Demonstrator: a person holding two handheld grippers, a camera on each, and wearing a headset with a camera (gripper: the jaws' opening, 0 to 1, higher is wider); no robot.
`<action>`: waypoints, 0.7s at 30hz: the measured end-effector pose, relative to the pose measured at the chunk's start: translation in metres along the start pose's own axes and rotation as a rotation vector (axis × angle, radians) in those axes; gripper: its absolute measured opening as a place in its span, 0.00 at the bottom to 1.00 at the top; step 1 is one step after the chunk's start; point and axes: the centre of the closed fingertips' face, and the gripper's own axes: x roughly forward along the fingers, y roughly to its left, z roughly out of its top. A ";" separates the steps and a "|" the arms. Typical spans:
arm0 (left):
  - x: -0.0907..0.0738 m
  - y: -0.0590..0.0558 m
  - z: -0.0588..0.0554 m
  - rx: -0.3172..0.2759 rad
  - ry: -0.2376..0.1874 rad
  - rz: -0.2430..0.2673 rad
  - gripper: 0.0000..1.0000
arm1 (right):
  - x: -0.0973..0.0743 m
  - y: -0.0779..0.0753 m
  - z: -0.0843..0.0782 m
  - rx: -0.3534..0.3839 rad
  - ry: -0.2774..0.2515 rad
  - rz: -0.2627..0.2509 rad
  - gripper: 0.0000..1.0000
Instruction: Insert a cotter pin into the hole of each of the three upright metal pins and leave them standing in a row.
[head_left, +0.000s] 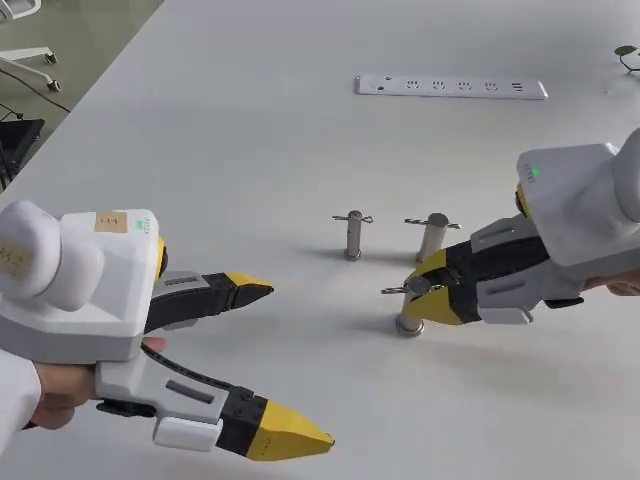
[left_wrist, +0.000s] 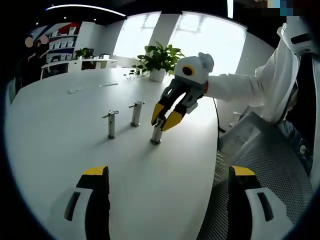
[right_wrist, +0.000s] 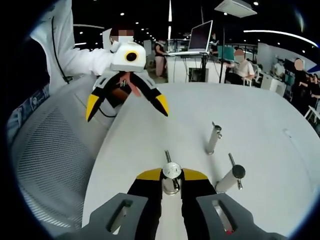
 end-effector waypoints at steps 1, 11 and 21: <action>0.000 0.000 0.000 -0.001 0.001 0.001 0.99 | -0.004 -0.002 -0.001 0.003 -0.002 -0.007 0.08; -0.004 0.004 -0.002 0.002 0.024 0.022 0.99 | -0.046 -0.043 -0.031 0.045 0.026 -0.099 0.08; -0.004 0.003 -0.004 0.005 0.049 0.020 0.99 | -0.067 -0.072 -0.051 0.104 0.011 -0.185 0.08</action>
